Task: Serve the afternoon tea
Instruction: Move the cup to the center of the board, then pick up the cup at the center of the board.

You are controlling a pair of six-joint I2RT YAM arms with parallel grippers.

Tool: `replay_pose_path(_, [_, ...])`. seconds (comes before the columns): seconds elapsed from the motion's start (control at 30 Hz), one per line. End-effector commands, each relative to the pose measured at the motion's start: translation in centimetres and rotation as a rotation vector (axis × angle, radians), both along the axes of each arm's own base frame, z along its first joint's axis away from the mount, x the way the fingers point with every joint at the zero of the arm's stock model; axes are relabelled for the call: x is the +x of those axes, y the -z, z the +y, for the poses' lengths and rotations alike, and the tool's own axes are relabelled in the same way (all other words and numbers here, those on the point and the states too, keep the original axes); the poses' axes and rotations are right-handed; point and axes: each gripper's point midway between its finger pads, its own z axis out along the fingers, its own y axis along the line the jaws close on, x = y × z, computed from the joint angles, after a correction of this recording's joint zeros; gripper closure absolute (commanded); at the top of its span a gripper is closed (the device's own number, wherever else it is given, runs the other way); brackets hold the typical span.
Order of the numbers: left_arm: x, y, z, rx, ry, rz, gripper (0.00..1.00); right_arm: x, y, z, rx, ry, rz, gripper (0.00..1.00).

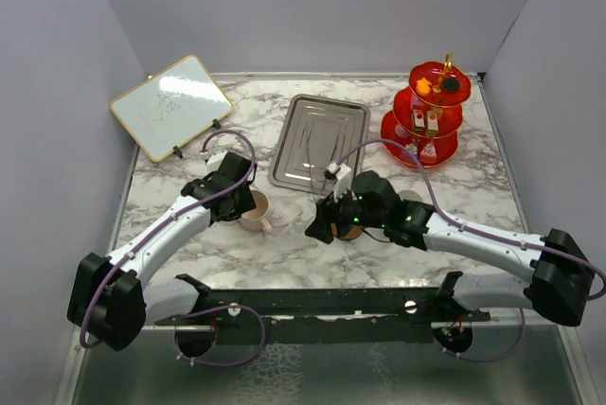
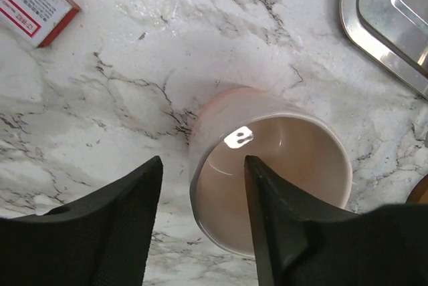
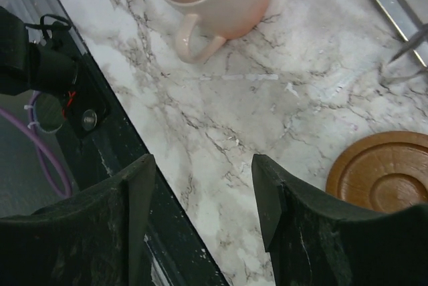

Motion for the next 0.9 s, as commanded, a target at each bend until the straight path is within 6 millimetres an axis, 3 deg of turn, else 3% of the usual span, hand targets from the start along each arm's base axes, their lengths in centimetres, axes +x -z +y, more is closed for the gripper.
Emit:
replay_pose_path(0.0, [1.8,-2.9,0.7,0.076,0.07,-0.089,0.4,0.6,-2.0,3.0,0.038,0.064,-0.11,0.38])
replay_pose_path(0.17, [3.8,-5.2,4.0,0.143,0.082,-0.116,0.31,0.6,-1.8,4.6,0.05,0.109,-0.17,0.29])
replay_pose_path(0.3, [5.2,-5.6,6.2,0.088,0.118,-0.133,0.31,0.2,-1.2,6.3,0.021,0.088,-0.197,0.28])
replay_pose_path(0.5, [5.6,-4.8,6.1,0.085,0.168,-0.2,0.31,-0.2,0.9,8.8,-0.03,0.061,-0.174,0.28])
replay_pose_path(0.6, [5.7,-6.0,6.5,0.108,0.162,-0.245,0.31,0.5,2.0,9.9,-0.073,0.07,-0.168,0.28])
replay_pose_path(0.87, [4.5,-8.2,8.1,0.163,0.11,-0.355,0.12,1.6,4.5,11.7,-0.151,0.079,-0.156,0.28])
